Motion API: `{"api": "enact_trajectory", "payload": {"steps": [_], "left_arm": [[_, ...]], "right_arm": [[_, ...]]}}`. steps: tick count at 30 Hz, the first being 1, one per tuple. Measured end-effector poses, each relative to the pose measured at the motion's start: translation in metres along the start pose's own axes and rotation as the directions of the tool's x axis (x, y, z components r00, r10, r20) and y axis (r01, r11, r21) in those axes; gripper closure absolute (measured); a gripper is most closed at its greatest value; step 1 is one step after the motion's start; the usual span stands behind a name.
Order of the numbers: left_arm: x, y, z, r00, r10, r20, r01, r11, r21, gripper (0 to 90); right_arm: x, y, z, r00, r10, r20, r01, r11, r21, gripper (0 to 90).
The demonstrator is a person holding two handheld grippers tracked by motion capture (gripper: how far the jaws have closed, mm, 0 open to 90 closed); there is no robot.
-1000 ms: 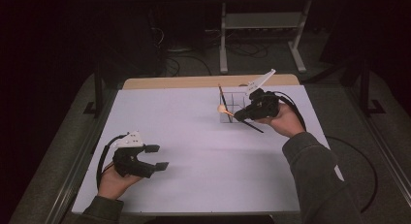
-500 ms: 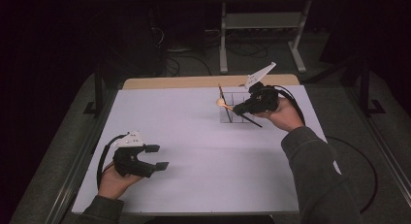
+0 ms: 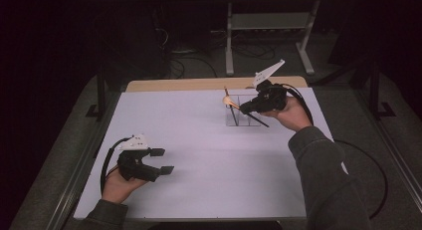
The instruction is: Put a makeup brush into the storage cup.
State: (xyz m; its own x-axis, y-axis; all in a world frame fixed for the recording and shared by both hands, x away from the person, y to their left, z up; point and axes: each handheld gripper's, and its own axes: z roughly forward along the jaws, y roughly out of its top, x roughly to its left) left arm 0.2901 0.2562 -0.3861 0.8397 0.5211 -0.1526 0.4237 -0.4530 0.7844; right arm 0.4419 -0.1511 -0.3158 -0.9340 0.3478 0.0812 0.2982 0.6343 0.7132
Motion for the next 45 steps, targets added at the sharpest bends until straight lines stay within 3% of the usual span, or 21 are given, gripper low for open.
{"api": "enact_trajectory", "payload": {"steps": [20, 23, 30, 45], "left_arm": [[0.002, 0.0, -0.004, 1.0, 0.002, 0.004, -0.002, 0.9999, -0.014, 25.2], [0.0, 0.003, -0.004, 0.9999, -0.01, 0.009, 0.01, 0.9996, -0.025, 25.3], [-0.003, 0.014, -0.004, 0.9998, 0.004, 0.019, -0.003, 0.9991, -0.043, 26.0], [0.002, 0.021, 0.002, 0.9996, -0.01, 0.028, 0.012, 0.9987, -0.05, 26.5]], "right_arm": [[-0.006, 0.018, -0.001, 0.9995, -0.032, 0.002, 0.032, 0.999, -0.017, 82.8], [-0.004, 0.018, -0.002, 0.9995, -0.032, -0.002, 0.032, 0.999, -0.016, 82.8], [0.007, 0.025, -0.003, 0.9974, -0.071, -0.014, 0.071, 0.997, -0.019, 82.8], [-0.017, 0.034, -0.005, 0.999, -0.044, 0.003, 0.044, 0.998, -0.043, 82.8]]}}
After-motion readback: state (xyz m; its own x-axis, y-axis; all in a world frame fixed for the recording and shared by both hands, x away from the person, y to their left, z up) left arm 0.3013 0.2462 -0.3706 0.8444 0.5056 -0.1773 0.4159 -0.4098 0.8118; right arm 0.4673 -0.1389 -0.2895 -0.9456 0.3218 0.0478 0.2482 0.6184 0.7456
